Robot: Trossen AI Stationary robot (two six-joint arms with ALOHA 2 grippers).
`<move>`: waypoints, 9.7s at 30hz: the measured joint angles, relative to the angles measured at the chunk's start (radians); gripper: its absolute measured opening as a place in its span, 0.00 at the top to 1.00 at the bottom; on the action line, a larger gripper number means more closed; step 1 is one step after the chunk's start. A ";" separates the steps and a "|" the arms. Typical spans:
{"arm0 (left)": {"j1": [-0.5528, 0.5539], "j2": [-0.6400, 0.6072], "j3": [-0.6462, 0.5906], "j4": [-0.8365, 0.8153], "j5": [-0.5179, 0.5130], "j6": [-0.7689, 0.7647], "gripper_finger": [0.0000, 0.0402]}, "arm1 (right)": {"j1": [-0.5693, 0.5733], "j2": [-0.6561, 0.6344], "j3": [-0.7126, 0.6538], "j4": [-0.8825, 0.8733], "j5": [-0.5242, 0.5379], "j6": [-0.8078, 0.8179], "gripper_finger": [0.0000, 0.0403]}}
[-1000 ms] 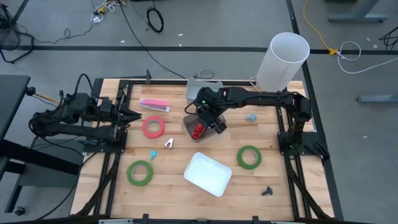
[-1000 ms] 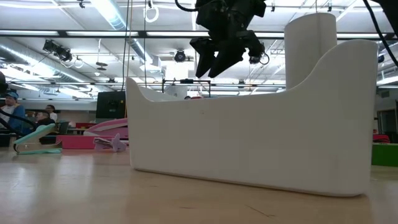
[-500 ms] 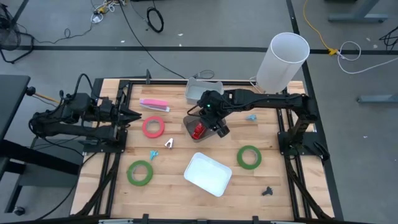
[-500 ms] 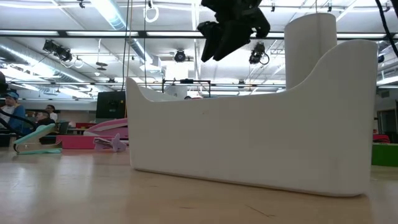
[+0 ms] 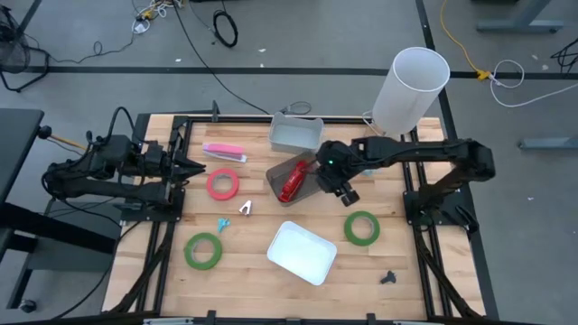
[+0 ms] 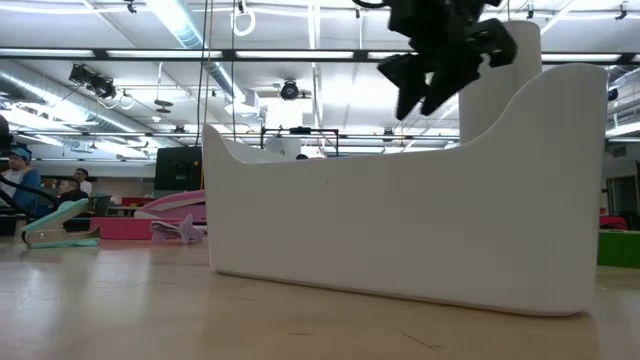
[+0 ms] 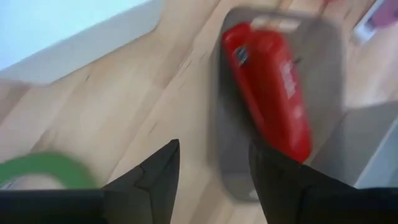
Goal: Pick and place Stapler, Stapler remover, tape
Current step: Put the top green tape into the gray bin, then put the top light blue staple remover into the white bin
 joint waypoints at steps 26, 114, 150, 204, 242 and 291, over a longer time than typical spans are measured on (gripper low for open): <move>0.000 0.000 0.000 0.000 0.000 0.000 0.91 | 0.024 -0.045 -0.112 -0.024 0.035 0.068 0.52; 0.000 0.000 0.000 0.000 0.000 0.000 0.91 | 0.252 -0.043 -0.513 0.142 0.155 0.254 0.28; 0.000 0.000 0.000 0.000 0.000 0.000 0.91 | 0.192 -0.043 -0.556 0.182 0.032 0.250 0.66; 0.000 0.000 0.000 0.000 0.000 0.000 0.91 | -0.091 -0.043 -0.189 0.502 0.027 0.341 0.78; 0.000 0.000 0.000 -0.001 0.000 0.000 0.91 | -0.347 0.024 -0.188 0.904 0.297 0.362 0.78; 0.000 0.000 0.000 0.000 0.000 0.000 0.91 | -0.440 0.168 -0.188 0.948 0.224 0.408 0.46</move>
